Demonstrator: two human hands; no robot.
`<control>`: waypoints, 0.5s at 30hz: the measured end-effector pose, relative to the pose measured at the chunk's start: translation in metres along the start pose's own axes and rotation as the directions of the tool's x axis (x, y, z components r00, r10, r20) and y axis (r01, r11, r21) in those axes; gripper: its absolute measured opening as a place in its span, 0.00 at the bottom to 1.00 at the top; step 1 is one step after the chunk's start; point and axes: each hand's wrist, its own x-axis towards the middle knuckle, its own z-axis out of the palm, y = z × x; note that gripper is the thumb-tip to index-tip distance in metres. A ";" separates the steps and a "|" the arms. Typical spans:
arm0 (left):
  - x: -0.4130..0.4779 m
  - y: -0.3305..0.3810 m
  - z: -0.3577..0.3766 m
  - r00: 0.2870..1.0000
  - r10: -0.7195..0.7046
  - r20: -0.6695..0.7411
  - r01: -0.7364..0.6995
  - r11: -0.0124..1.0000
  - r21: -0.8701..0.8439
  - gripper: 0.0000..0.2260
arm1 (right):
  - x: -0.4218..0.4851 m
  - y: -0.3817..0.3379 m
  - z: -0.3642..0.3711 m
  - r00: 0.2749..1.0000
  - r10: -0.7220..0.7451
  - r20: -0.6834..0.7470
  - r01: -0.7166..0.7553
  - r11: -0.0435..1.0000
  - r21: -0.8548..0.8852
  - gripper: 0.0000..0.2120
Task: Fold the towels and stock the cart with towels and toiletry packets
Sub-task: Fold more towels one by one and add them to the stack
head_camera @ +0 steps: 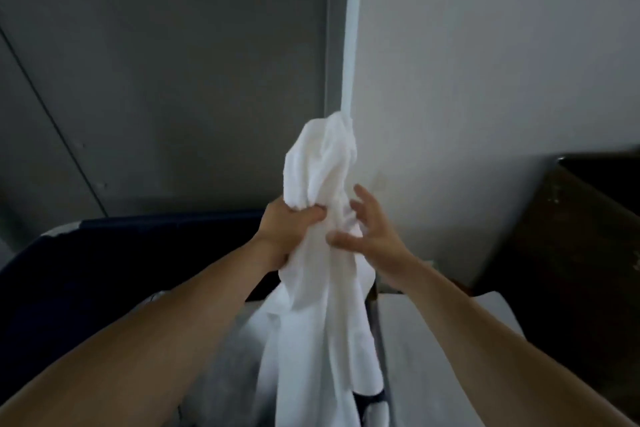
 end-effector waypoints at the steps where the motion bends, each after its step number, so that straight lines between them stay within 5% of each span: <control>1: -0.005 0.020 0.009 1.000 -0.006 -0.012 0.005 1.000 -0.026 0.17 | -0.013 -0.002 -0.006 0.999 0.029 0.033 -0.028 0.999 -0.038 0.45; 4: -0.019 0.071 0.037 1.000 -0.005 0.004 0.006 0.996 -0.089 0.18 | -0.037 -0.012 -0.014 0.999 0.012 0.052 -0.005 0.990 -0.141 0.47; 9: -0.035 0.127 0.084 0.999 0.028 0.040 -0.020 0.981 -0.194 0.21 | -0.045 -0.036 -0.045 0.956 0.007 -0.292 -0.054 0.987 -0.154 0.35; 15: -0.021 0.202 0.119 0.984 0.124 0.129 -0.069 0.928 -0.366 0.22 | -0.027 -0.108 -0.115 0.857 -0.149 -0.493 -0.009 0.952 -0.305 0.26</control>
